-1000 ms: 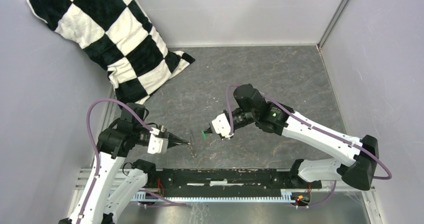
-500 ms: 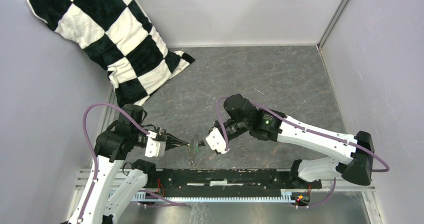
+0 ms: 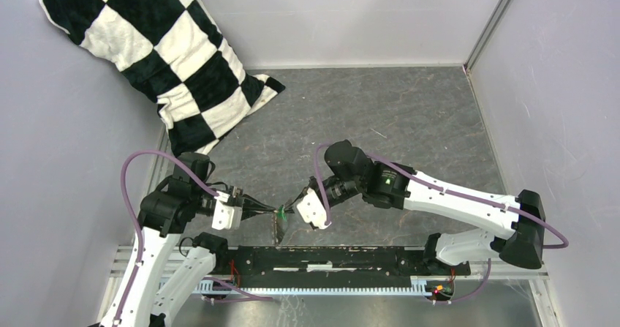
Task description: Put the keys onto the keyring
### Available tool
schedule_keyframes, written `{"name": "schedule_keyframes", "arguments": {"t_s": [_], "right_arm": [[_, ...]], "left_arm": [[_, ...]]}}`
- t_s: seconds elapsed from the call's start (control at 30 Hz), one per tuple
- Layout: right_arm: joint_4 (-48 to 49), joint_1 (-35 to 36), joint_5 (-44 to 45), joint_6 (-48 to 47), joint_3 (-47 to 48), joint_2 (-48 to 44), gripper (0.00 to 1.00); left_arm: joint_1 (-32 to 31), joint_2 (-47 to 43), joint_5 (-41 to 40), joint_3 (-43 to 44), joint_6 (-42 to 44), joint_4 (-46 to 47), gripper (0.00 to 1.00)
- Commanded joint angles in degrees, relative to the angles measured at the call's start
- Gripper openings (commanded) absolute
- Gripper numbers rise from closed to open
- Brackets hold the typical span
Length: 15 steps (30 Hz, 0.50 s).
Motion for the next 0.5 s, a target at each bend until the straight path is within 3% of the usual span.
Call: {"name": "schedule_keyframes", "arguments": {"t_s": [0.0,0.47], "right_arm": [[2.4,0.7,1.9,-1.6,2.1,-0.1,0.01],[4.3,4.4,10.5,-3.9,0.4,-2.9,0.01]], "left_arm": [[-0.2,-0.6,2.6,1.5,1.8,0.1,0.02],[-0.2,-0.5,2.8,1.8,0.6,0.0,0.02]]}}
